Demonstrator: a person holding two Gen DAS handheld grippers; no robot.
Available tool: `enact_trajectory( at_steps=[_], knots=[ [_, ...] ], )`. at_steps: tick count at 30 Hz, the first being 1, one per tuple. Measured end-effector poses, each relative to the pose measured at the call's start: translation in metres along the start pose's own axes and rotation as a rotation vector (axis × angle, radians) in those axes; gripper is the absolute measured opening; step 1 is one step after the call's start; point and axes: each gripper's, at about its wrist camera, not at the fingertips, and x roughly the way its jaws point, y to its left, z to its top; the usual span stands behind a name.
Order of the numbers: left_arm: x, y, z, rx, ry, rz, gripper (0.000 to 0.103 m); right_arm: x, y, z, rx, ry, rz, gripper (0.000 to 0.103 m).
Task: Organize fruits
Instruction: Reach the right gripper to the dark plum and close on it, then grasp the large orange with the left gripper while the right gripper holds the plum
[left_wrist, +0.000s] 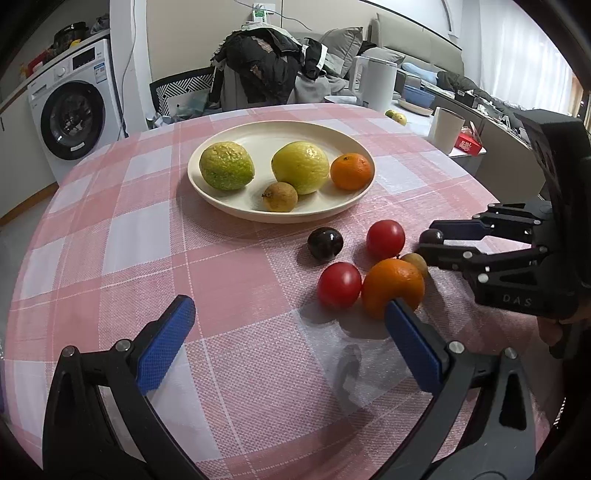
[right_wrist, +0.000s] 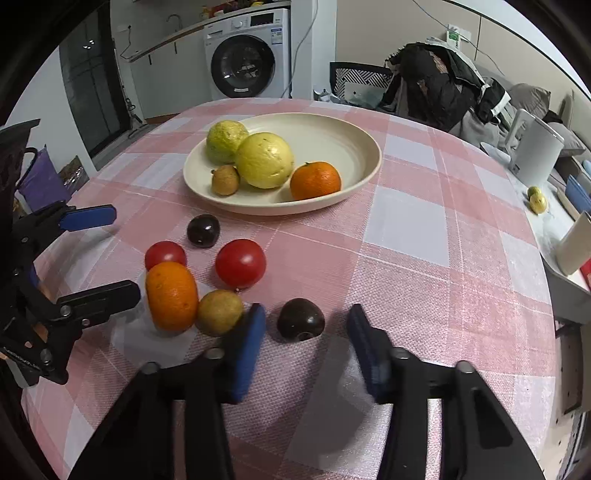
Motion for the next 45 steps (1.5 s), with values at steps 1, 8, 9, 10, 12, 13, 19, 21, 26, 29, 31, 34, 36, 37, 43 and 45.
enact_trajectory(
  at_steps=[1, 8, 9, 10, 12, 13, 19, 21, 26, 29, 31, 34, 36, 37, 43, 45],
  knots=[
    [-0.001, -0.001, 0.000, 0.002, -0.003, -0.002, 0.102, 0.000, 0.000, 0.000, 0.002, -0.002, 0.006, 0.033],
    [-0.009, -0.008, 0.000, 0.013, -0.027, -0.047, 0.102, -0.008, -0.002, 0.001, 0.015, -0.026, 0.018, 0.026],
    [-0.010, -0.009, 0.000, 0.015, -0.029, -0.057, 0.102, -0.010, -0.003, 0.001, 0.019, -0.035, 0.024, 0.026],
    [-0.012, -0.010, -0.001, 0.016, -0.032, -0.069, 0.102, -0.012, -0.004, 0.002, 0.023, -0.042, 0.028, 0.026],
    [-0.015, -0.013, -0.001, 0.017, -0.042, -0.100, 0.102, -0.017, -0.005, 0.003, 0.029, -0.059, 0.040, 0.026],
    [-0.017, -0.015, -0.001, 0.019, -0.048, -0.123, 0.099, -0.019, -0.005, 0.004, 0.031, -0.063, 0.047, 0.026],
    [-0.018, -0.029, -0.003, 0.045, -0.033, -0.217, 0.068, -0.027, -0.004, 0.005, 0.031, -0.090, 0.060, 0.026],
    [-0.015, -0.035, -0.005, 0.061, -0.017, -0.223, 0.066, -0.027, -0.005, 0.006, 0.030, -0.088, 0.061, 0.026],
    [-0.010, -0.044, -0.006, 0.069, 0.003, -0.222, 0.066, -0.025, -0.007, 0.003, 0.029, -0.070, 0.059, 0.026],
    [-0.007, -0.046, -0.006, 0.070, 0.010, -0.226, 0.066, -0.022, -0.010, 0.003, 0.035, -0.058, 0.056, 0.028],
    [-0.006, -0.047, -0.006, 0.070, 0.010, -0.224, 0.066, -0.020, -0.010, 0.002, 0.031, -0.047, 0.062, 0.029],
    [-0.005, -0.047, -0.006, 0.070, 0.009, -0.227, 0.066, -0.017, -0.009, 0.000, 0.025, -0.038, 0.061, 0.033],
    [-0.005, -0.047, -0.005, 0.069, 0.009, -0.225, 0.066, -0.015, -0.009, 0.000, 0.031, -0.034, 0.064, 0.033],
    [-0.004, -0.047, -0.006, 0.068, 0.010, -0.226, 0.066, -0.014, -0.010, 0.000, 0.031, -0.033, 0.066, 0.033],
    [-0.003, -0.045, -0.004, 0.064, 0.015, -0.221, 0.066, -0.005, -0.008, -0.002, 0.030, -0.015, 0.068, 0.033],
    [-0.002, -0.044, -0.004, 0.065, 0.015, -0.222, 0.066, -0.004, -0.007, -0.002, 0.030, -0.016, 0.063, 0.033]
  ],
)
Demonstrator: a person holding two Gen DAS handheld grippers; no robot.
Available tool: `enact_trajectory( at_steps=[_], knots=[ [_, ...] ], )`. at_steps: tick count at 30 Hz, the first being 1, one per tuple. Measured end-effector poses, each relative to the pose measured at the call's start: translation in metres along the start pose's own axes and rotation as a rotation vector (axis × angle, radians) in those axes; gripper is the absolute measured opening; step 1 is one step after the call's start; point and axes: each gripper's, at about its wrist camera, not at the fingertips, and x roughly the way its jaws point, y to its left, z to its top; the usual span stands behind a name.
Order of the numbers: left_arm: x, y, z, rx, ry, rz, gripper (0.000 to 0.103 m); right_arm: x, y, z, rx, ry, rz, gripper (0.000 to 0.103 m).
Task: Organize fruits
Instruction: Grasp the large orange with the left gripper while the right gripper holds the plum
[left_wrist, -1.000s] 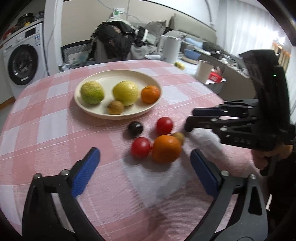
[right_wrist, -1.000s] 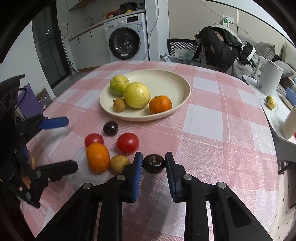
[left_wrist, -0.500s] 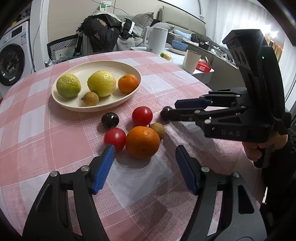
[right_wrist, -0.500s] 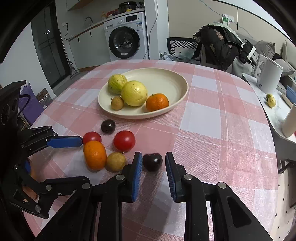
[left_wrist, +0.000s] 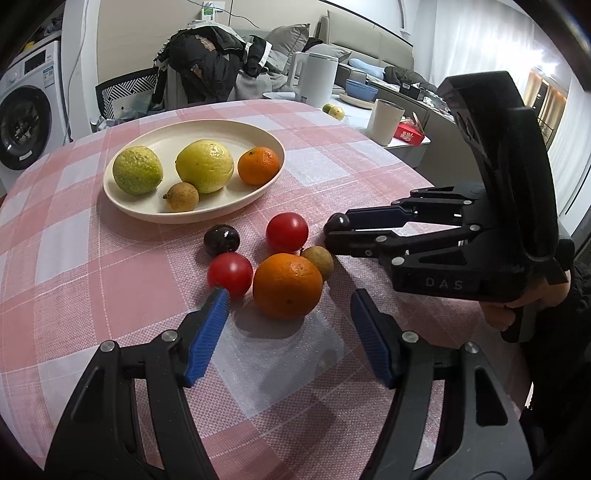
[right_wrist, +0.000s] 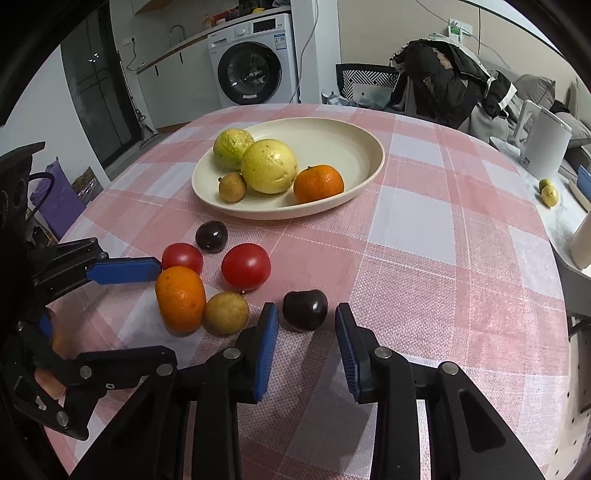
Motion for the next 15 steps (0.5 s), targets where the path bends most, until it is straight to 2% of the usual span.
enact_trajectory(
  at_steps=[2, 6, 12, 15],
  knots=[
    [0.0002, 0.0001, 0.0001, 0.002, 0.000, 0.001, 0.065, 0.0004, 0.0017, 0.0002, -0.004, -0.002, -0.009, 0.033],
    [0.0006, -0.0001, 0.0007, 0.003, 0.000, -0.004, 0.065, 0.0007, 0.0039, -0.0002, -0.015, -0.003, -0.016, 0.026],
    [0.0035, -0.0030, 0.0010, 0.013, 0.008, 0.003, 0.063, -0.0040, 0.0023, 0.0003, -0.012, -0.018, -0.007, 0.025],
    [0.0063, -0.0014, 0.0024, 0.005, 0.017, 0.005, 0.057, -0.0077, 0.0015, 0.0014, -0.006, -0.030, -0.002, 0.025]
  ],
)
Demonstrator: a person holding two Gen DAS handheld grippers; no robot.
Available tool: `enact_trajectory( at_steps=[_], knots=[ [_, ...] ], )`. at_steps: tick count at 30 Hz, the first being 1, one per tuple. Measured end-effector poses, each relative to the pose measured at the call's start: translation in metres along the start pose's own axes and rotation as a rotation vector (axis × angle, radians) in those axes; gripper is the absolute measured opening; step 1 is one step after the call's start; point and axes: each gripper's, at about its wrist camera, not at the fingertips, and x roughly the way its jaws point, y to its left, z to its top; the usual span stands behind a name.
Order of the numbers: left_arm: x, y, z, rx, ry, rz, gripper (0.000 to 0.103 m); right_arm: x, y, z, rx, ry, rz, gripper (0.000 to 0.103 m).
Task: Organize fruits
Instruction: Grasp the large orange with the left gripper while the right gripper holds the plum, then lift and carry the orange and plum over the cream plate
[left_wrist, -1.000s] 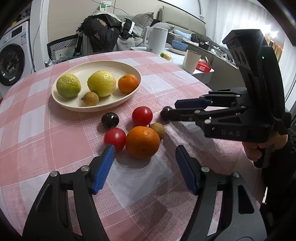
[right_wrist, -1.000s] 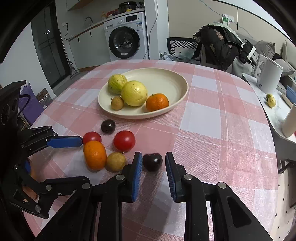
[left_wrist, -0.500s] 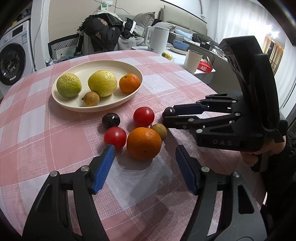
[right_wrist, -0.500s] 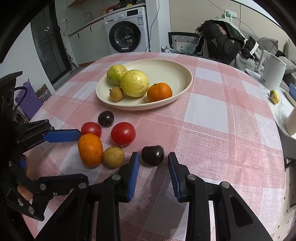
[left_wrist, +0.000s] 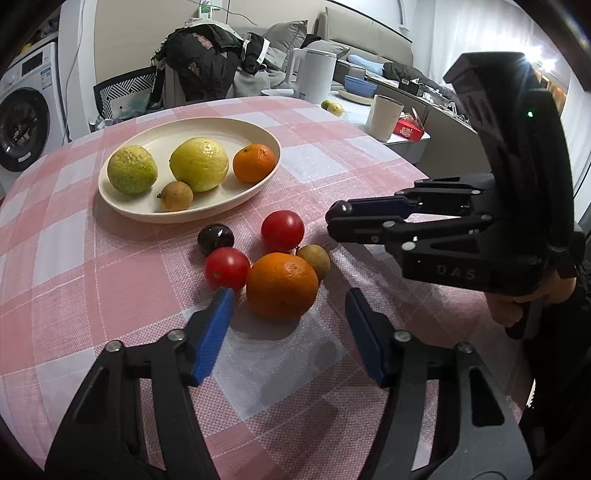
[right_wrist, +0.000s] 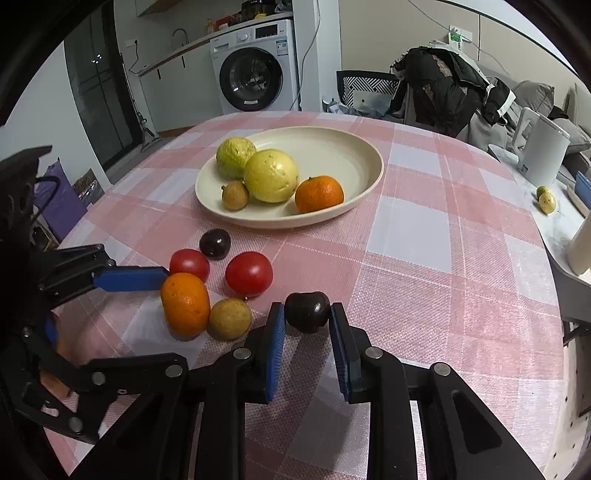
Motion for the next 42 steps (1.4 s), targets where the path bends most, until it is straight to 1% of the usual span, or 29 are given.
enact_trajectory(
  at_steps=[3, 5, 7, 14, 20, 26, 34, 42],
  knots=[
    [0.004, 0.000, 0.001, -0.010, 0.016, 0.006, 0.052, -0.002, -0.001, 0.000, 0.002, -0.005, 0.001, 0.025],
    [0.007, 0.001, 0.001, -0.016, 0.024, 0.006, 0.041, -0.003, -0.001, 0.001, 0.003, -0.006, 0.001, 0.025],
    [0.008, 0.003, 0.002, -0.029, 0.024, 0.008, 0.037, -0.004, -0.002, 0.001, 0.004, -0.008, 0.001, 0.025],
    [0.004, 0.005, 0.002, -0.031, 0.002, -0.002, 0.036, -0.005, -0.004, 0.001, 0.009, -0.012, 0.002, 0.025],
    [-0.008, 0.011, 0.003, -0.047, -0.037, 0.012, 0.036, -0.011, -0.007, 0.003, 0.019, -0.037, 0.007, 0.025],
    [-0.027, 0.022, 0.008, -0.070, -0.090, 0.041, 0.036, -0.018, -0.006, 0.006, 0.025, -0.077, 0.017, 0.025],
    [-0.043, 0.047, 0.017, -0.112, -0.136, 0.096, 0.036, -0.029, -0.004, 0.013, 0.038, -0.136, 0.033, 0.025],
    [-0.043, 0.072, 0.033, -0.151, -0.152, 0.145, 0.036, -0.026, -0.004, 0.030, 0.057, -0.167, 0.038, 0.025]
  ],
)
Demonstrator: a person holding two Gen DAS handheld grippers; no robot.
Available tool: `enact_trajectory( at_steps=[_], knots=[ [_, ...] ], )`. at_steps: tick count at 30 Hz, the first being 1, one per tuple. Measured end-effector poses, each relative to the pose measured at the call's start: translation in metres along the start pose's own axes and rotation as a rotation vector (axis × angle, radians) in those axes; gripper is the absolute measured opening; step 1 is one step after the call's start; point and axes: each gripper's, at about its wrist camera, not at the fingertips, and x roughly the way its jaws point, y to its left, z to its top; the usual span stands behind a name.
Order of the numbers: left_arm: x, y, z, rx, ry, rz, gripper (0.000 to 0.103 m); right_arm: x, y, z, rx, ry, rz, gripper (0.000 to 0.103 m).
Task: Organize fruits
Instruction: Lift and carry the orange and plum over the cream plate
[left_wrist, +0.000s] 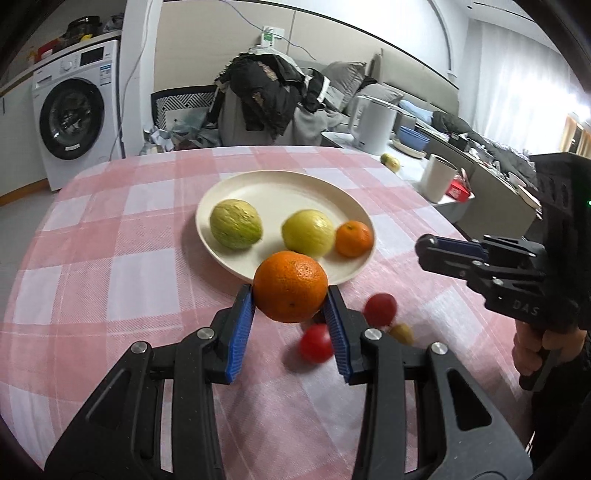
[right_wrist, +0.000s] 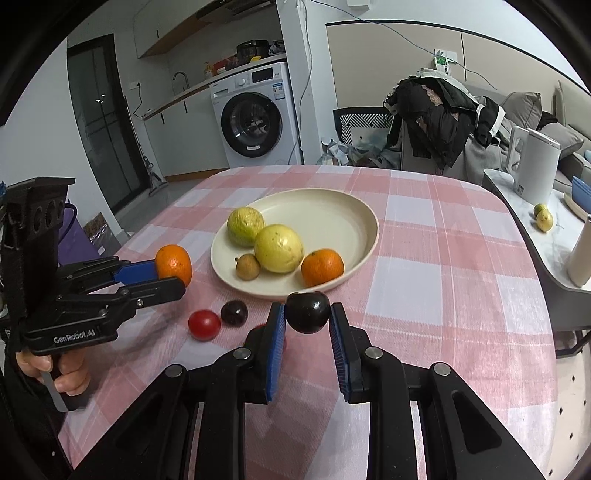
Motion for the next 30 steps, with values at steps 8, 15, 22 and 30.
enact_trajectory(
  at_steps=[8, 15, 22, 30],
  knots=[
    [0.027, 0.016, 0.015, -0.015, 0.019, 0.051, 0.036, 0.011, -0.001, 0.015, 0.017, -0.016, 0.003, 0.025],
    [0.045, 0.021, 0.022, -0.017, 0.032, 0.064, 0.036, 0.024, -0.003, 0.026, 0.027, -0.023, -0.006, 0.025],
    [0.058, 0.022, 0.024, 0.000, 0.044, 0.072, 0.036, 0.033, -0.006, 0.035, 0.045, -0.030, -0.012, 0.025],
    [0.070, 0.023, 0.030, 0.010, 0.054, 0.077, 0.036, 0.044, -0.010, 0.045, 0.036, -0.022, -0.022, 0.025]
  ],
)
